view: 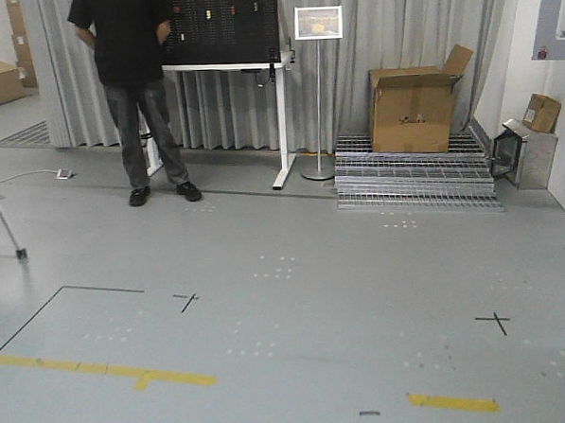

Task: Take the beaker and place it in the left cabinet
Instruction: 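Turn and drive the base toward the open white cabinet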

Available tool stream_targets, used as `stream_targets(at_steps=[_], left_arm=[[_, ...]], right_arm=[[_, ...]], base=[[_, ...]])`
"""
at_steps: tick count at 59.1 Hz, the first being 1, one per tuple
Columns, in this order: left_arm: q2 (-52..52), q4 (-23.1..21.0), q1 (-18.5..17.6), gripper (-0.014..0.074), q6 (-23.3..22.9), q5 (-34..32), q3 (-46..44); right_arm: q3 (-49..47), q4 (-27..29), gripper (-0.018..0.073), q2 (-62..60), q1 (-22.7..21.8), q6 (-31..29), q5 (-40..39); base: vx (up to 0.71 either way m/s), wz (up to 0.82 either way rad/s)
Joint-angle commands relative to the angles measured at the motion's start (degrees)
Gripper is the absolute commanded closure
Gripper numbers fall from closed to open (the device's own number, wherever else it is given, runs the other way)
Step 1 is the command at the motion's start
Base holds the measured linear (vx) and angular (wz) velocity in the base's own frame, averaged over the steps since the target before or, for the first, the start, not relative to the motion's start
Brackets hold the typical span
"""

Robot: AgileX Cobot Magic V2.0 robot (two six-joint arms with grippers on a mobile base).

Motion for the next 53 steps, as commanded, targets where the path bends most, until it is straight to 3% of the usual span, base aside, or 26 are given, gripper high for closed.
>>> stream_targets(at_steps=[1, 53], left_arm=[[-0.56, 0.19, -0.31, 0.0593, -0.23, -4.29, -0.89], [-0.56, 0.19, -0.31, 0.0593, -0.23, -4.29, -0.89]], right_arm=[[-1.86, -0.45, 0.0561, -0.29, -0.38, -0.44, -3.77], [-1.86, -0.45, 0.0561, -0.29, -0.38, -0.44, -3.82]], base=[[0.77, -0.13], [0.76, -0.11]])
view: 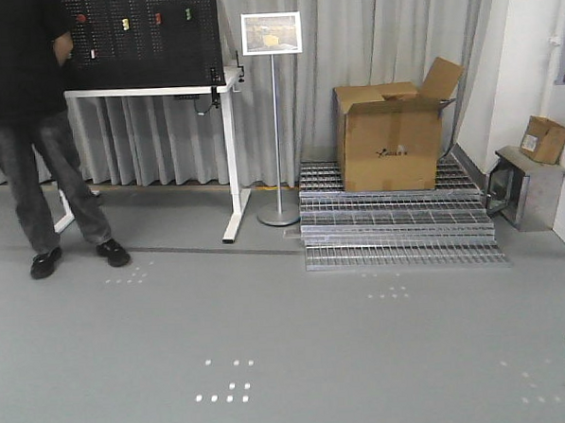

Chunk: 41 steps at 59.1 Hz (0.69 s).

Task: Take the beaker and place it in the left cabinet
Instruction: 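Turn and drive the base toward the open white cabinet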

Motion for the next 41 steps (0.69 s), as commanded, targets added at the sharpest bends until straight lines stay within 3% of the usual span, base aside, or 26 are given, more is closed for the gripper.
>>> stream_targets(at_steps=[1, 41], left_arm=[[-0.56, 0.19, -0.31, 0.0593, -0.23, -4.29, -0.89], [-0.56, 0.19, -0.31, 0.0593, -0.23, -4.29, -0.89]], right_arm=[[-1.86, -0.45, 0.0561, -0.29, -0.38, -0.44, -3.84], [-1.86, -0.45, 0.0561, -0.29, -0.38, -0.44, -3.84]], base=[[0.78, -0.06], [0.74, -0.14]])
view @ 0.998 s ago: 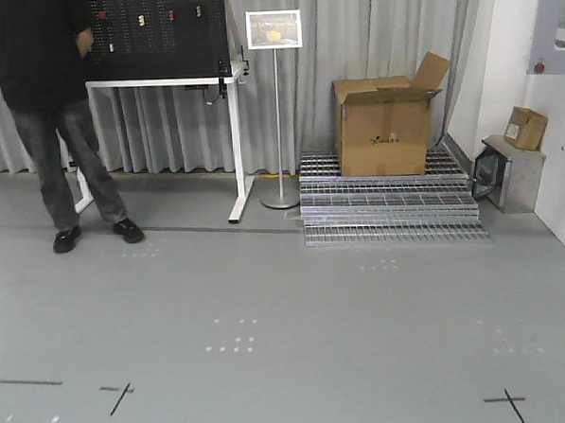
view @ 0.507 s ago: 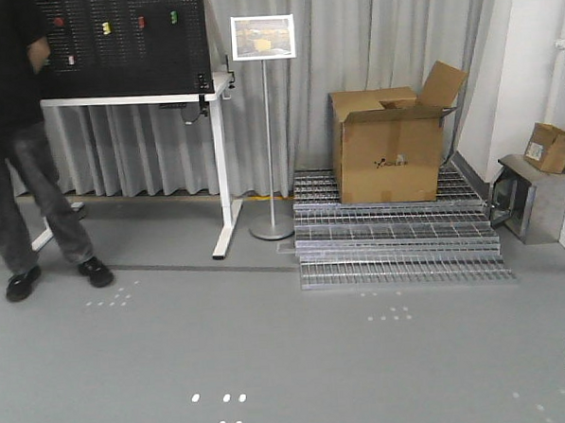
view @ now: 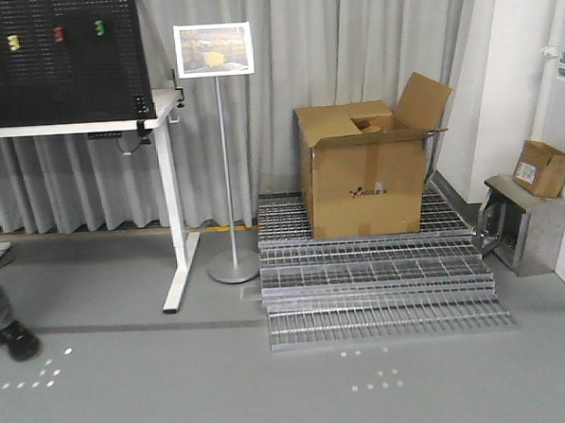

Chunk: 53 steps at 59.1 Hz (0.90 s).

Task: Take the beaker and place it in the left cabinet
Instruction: 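Turn and drive the base toward the open white cabinet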

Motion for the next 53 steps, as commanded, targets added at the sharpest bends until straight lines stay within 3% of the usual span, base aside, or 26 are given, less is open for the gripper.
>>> stream_targets(at_steps=[1, 28, 53], left_arm=[[-0.56, 0.19, -0.31, 0.0593, -0.23, -4.29, -0.89], [-0.56, 0.19, -0.31, 0.0593, -0.23, -4.29, -0.89], [-0.56, 0.19, -0.31, 0.0593, -0.23, -4.29, -0.89]], right_arm=[[-1.86, -0.45, 0.0561, -0.29, -0.38, -0.44, -3.84], [-1.86, -0.45, 0.0561, -0.29, -0.38, -0.44, -3.84], [-1.86, -0.45, 0.0561, -0.29, -0.38, -0.44, -3.84]], base=[[0.68, -0.12], [0.65, -0.15], [0.58, -0.42]])
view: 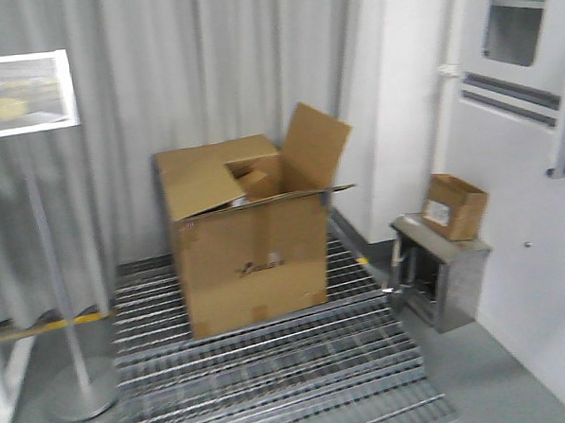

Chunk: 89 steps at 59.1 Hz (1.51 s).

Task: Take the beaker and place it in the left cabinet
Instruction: 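Turn and drive the base toward the open white cabinet, then approach the blue tray on the cabinet shelf with the beaker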

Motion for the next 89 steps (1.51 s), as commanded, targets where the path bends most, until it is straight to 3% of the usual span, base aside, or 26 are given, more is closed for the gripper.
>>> stream_targets(at_steps=[1, 70, 89], left_arm=[[-0.56, 0.19, -0.31, 0.0593, -0.23, -4.29, -0.89], [-0.56, 0.19, -0.31, 0.0593, -0.23, -4.29, -0.89], [-0.56, 0.19, -0.31, 0.0593, -0.23, -4.29, -0.89]], right_arm=[[-1.86, -0.45, 0.0561, -0.29, -0.38, -0.44, -3.84], [-1.86, -0.45, 0.0561, -0.29, -0.38, -0.44, -3.82], [-1.86, -0.45, 0.0561, -0.29, -0.38, -0.44, -3.82]], base=[[0.54, -0.60], [0.41, -0.71], [0.26, -0.39]])
